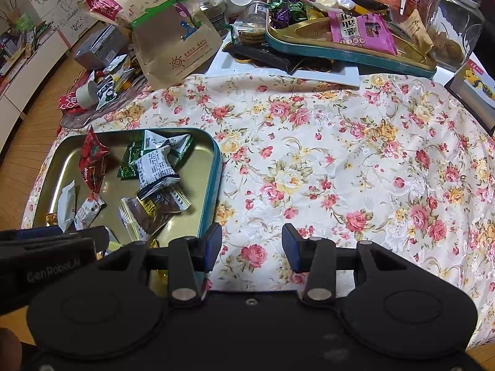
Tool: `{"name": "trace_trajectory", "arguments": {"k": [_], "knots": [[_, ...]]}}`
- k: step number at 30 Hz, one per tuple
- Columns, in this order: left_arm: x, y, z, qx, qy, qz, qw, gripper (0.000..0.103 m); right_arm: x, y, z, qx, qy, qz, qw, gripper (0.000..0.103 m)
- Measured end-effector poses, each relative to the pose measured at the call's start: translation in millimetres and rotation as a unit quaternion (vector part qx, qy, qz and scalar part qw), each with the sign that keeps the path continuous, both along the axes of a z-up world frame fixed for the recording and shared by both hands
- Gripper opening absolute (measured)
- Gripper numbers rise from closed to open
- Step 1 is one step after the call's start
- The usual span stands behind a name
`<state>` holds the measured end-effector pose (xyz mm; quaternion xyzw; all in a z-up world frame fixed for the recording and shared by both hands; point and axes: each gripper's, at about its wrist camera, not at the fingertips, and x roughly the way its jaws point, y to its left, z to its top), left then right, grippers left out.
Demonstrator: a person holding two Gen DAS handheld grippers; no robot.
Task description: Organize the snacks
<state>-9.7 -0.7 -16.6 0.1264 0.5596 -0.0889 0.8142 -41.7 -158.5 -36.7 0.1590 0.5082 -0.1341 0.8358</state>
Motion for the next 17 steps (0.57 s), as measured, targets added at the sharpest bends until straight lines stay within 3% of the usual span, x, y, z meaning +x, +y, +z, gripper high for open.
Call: {"name": "trace_trajectory", "arguments": {"k": [17], "knots": [[-1.2, -3.1, -1.0, -0.005, 0.006, -0.008, 0.9999, 0.057, -0.1, -0.2, -2.4, 0.002, 0.001, -0.002, 1.0, 0.046]]}}
